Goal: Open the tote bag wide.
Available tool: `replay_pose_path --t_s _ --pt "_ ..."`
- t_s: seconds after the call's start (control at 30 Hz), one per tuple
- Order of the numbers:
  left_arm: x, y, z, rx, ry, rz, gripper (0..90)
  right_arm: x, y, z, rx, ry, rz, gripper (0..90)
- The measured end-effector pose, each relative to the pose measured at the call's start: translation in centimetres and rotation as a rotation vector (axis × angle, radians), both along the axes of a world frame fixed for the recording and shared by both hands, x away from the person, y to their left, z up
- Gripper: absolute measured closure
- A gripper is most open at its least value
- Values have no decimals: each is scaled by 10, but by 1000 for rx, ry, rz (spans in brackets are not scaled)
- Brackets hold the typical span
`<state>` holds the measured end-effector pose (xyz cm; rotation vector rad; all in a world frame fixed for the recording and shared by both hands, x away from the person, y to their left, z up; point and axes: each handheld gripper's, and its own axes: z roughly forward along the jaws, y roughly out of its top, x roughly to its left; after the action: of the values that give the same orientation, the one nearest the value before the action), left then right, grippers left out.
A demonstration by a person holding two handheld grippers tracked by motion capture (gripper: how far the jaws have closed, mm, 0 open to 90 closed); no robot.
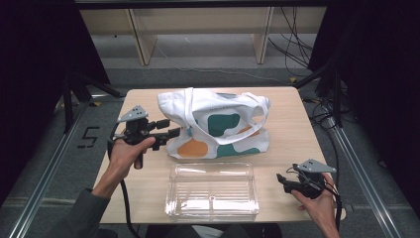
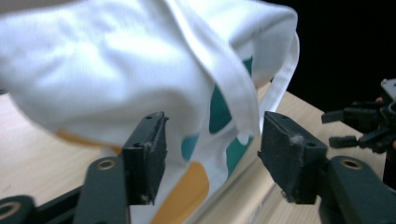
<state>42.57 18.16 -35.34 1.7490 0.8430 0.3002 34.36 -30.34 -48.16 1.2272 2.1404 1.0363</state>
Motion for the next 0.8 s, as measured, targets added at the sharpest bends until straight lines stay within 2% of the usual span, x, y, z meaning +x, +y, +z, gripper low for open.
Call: replay_pose_path --t_s 0.03,0.07,0.17,0.23,0.33,0.4,0.47,0.5,0.57,0.6,0.63,0.67,0.7,0.8 --pt "0 0 0 0 0 0 435 0 0 0 0 0 0 281" --pt "8 -3 8 -2 7 0 449 0 0 -1 4 -4 -4 281" --pt "16 -6 15 -8 20 -2 472 0 -1 0 -4 -6 -1 281" --pt "22 -8 22 -20 33 -8 478 1 0 -1 8 8 6 281" --pt "30 -16 29 29 27 -1 487 2 0 -1 13 13 5 281" --pt "39 -23 35 37 37 -12 487 0 2 -1 13 17 -8 281" --pt "42 -25 37 36 38 -9 487 0 2 0 14 26 -8 281" --pt "44 -28 38 34 42 -12 490 0 1 0 5 13 -7 281" --pt "49 -34 38 56 50 -13 499 0 1 0 8 12 -6 281" --pt "51 -36 38 60 55 -14 501 1 -1 0 -12 -8 6 281" --pt "53 -39 38 69 55 -8 512 2 -1 0 -15 -9 6 282" --pt "56 -41 38 81 55 -2 514 0 2 0 23 30 -9 281" --pt "58 -42 38 87 55 1 523 2 -1 0 8 -3 5 282" --pt "64 -42 39 91 70 19 580 2 -1 -1 9 0 2 282"
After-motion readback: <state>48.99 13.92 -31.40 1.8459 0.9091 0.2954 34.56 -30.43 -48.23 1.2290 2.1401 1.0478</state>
